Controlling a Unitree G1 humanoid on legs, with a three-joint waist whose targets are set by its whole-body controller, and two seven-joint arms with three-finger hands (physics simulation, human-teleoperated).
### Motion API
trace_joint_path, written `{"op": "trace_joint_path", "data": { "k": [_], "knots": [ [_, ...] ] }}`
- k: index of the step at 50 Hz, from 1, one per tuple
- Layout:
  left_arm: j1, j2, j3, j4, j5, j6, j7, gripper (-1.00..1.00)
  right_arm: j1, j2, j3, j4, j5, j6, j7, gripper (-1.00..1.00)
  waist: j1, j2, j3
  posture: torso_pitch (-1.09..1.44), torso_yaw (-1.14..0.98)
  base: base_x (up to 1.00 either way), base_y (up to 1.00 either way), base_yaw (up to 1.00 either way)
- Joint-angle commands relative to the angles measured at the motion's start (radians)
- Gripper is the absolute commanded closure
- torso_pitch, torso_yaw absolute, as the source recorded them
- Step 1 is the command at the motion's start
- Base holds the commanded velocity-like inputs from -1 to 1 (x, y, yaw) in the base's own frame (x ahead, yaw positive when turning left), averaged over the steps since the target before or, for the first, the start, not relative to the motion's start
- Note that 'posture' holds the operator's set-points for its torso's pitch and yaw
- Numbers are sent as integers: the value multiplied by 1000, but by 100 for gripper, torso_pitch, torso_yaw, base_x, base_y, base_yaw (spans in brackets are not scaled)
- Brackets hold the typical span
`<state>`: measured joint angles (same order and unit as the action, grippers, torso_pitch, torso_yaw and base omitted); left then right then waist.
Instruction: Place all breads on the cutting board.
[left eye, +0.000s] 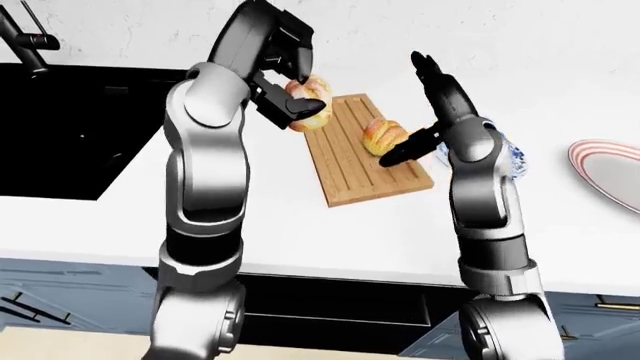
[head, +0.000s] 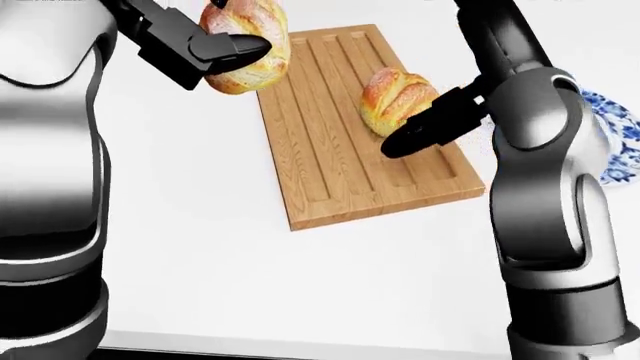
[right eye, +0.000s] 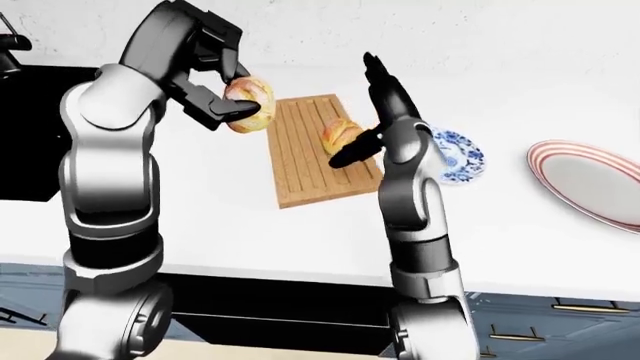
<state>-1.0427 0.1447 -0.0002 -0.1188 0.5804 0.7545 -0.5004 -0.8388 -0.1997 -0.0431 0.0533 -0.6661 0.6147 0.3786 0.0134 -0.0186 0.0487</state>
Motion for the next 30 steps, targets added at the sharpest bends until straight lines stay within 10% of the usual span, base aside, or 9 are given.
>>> {"op": "trace_joint_path", "data": {
  "k": [1,30],
  "knots": [
    [-42,-1,3,-6,-5,-42,31,100,-26,-19,-11,-76,0,16,34,-100,-1,-1,-32,0,0,0,0,0],
    [-51,-137,-45,486,-26,-319,267,100,-46,-120,-61,-294,110,181,120,-100,-5,-11,-41,0,0,0,0,0]
  ]
}}
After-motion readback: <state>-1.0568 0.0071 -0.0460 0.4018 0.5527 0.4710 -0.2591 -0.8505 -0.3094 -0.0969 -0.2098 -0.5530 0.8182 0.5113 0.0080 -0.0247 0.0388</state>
